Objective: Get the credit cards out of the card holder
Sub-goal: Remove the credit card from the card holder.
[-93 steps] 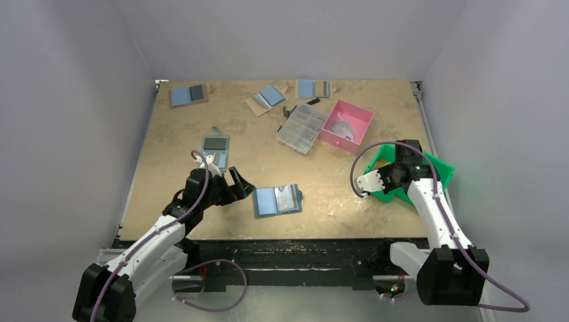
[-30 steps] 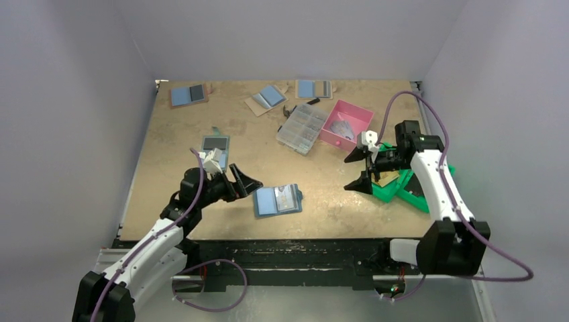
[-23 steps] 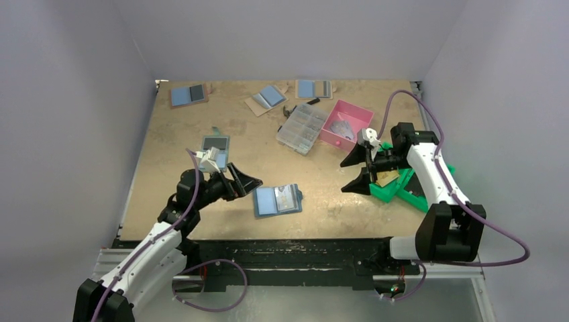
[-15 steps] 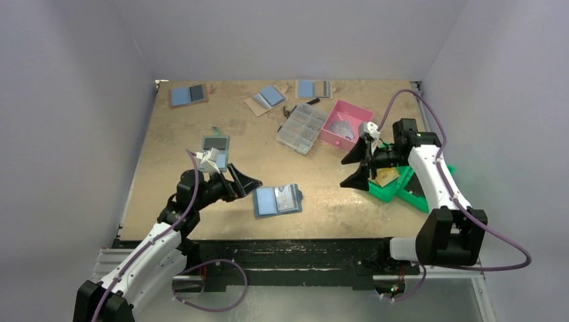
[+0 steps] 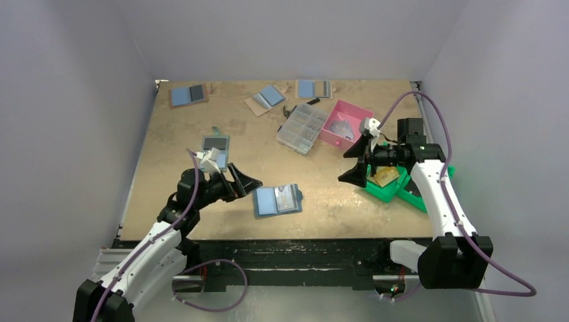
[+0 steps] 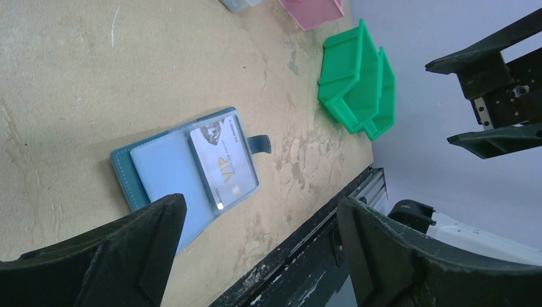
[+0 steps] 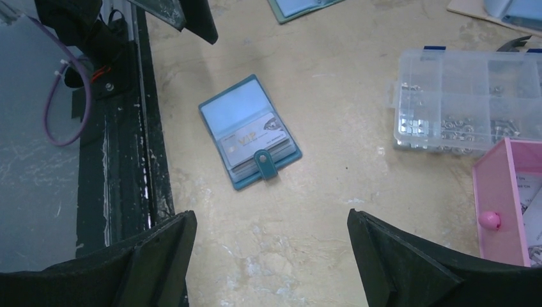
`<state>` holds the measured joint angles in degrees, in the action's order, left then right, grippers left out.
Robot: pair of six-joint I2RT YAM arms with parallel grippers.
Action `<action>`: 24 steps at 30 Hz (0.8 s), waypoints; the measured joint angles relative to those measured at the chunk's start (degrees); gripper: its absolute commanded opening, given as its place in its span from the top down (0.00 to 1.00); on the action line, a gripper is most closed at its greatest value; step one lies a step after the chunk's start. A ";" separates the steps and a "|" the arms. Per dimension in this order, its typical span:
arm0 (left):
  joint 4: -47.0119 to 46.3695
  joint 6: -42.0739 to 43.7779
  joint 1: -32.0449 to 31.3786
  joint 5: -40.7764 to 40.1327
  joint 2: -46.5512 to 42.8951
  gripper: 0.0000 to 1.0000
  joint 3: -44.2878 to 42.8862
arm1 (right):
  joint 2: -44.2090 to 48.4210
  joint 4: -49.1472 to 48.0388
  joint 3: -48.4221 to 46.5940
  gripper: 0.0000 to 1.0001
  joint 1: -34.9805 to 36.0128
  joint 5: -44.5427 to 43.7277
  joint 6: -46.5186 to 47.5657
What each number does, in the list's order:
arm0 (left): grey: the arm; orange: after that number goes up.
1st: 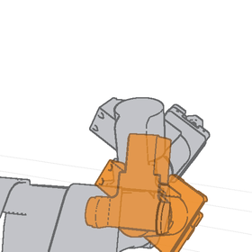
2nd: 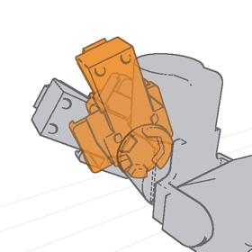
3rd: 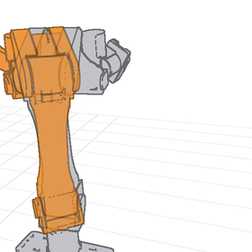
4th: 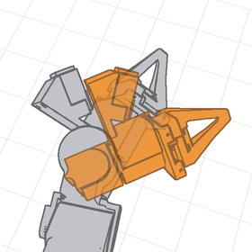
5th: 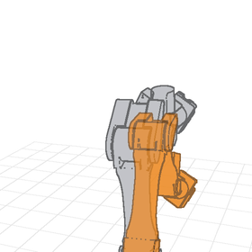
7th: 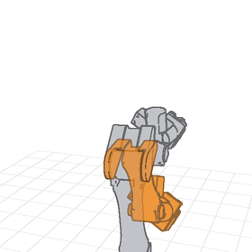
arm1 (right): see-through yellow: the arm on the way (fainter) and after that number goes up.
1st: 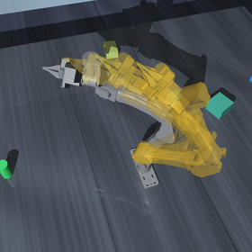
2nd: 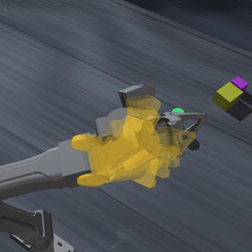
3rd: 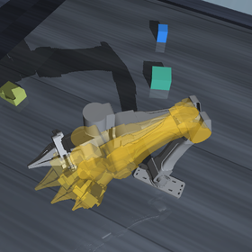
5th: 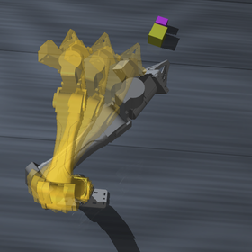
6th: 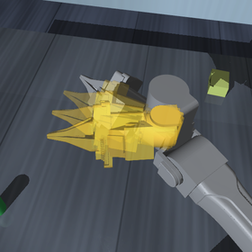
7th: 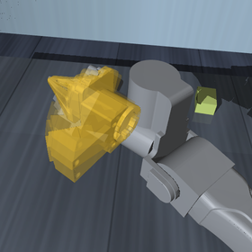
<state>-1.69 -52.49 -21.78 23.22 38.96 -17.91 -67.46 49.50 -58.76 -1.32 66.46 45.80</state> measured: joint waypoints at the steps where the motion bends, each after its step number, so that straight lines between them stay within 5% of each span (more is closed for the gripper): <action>1: -0.37 0.00 0.02 0.02 0.85 0.04 -0.02 | 0.07 -0.81 0.04 0.01 0.81 -0.92 -0.79; 16: -7.61 -1.11 0.00 2.12 2.62 0.03 1.38 | -1.62 -8.46 0.42 0.01 21.53 -21.46 -6.12; 24: -5.27 3.67 0.00 3.56 8.98 0.03 -3.56 | -5.18 -9.99 -3.82 0.01 24.96 -27.06 -6.38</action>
<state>-6.96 -48.82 -21.78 26.79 47.94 -21.47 -72.64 39.51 -62.59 23.64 39.40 39.42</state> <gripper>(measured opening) 0.965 0.987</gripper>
